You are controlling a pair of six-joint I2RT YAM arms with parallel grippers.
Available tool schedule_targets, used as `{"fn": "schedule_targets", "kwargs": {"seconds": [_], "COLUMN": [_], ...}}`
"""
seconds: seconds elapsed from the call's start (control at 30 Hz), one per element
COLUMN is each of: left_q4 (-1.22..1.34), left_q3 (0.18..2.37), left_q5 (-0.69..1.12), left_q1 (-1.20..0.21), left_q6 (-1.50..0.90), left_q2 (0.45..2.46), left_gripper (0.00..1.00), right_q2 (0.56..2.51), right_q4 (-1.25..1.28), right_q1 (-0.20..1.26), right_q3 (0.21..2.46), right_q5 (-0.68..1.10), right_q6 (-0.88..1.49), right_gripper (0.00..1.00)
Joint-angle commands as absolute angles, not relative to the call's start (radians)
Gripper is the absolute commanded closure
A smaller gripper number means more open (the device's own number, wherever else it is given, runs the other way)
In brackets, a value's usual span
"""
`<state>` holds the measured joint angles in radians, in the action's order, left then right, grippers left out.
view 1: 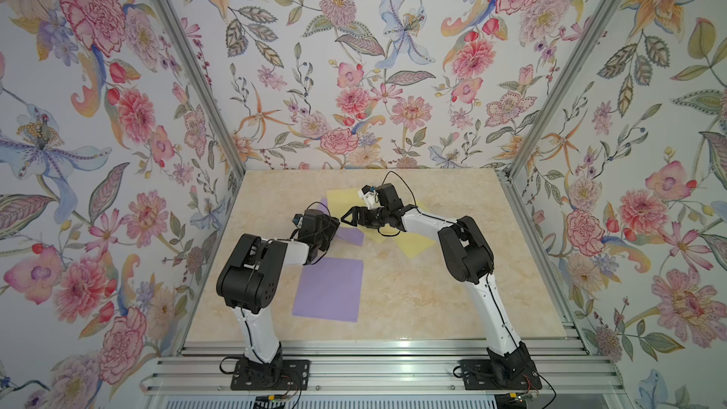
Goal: Sort the scattered colored papers by color
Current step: Pick up the colored paper from the center of the board.
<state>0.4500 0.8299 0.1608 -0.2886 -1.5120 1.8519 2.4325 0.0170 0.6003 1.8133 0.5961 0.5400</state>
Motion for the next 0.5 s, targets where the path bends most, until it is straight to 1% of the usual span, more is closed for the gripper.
{"fn": "schedule_targets", "kwargs": {"seconds": [0.0, 0.13, 0.3, 0.37, 0.4, 0.47], "left_q4": [0.300, 0.299, 0.345, 0.379, 0.390, 0.393], "left_q3": [0.764, 0.790, 0.844, 0.828, 0.823, 0.819], "left_q5": [0.082, 0.082, 0.117, 0.120, 0.118, 0.112], "left_q1": [-0.298, -0.296, -0.289, -0.293, -0.295, -0.300], "left_q6": [-1.606, -1.569, -1.515, -1.535, -1.541, -1.540], "left_q2": [1.864, 1.877, 1.982, 2.007, 2.007, 1.995], "left_gripper": [0.26, 0.26, 0.29, 0.32, 0.35, 0.46], "right_q2": [2.423, 2.424, 2.413, 2.406, 2.402, 2.398], "right_q4": [-0.047, -0.035, -0.030, -0.028, -0.026, -0.022], "right_q1": [0.611, 0.611, 0.610, 0.608, 0.607, 0.606], "right_q3": [1.769, 1.766, 1.753, 1.743, 1.737, 1.728], "right_q5": [0.614, 0.618, 0.621, 0.620, 0.620, 0.618], "right_q6": [0.563, 0.571, 0.569, 0.568, 0.568, 0.568], "right_gripper": [0.00, 0.00, 0.00, 0.00, 0.00, 0.00]}}
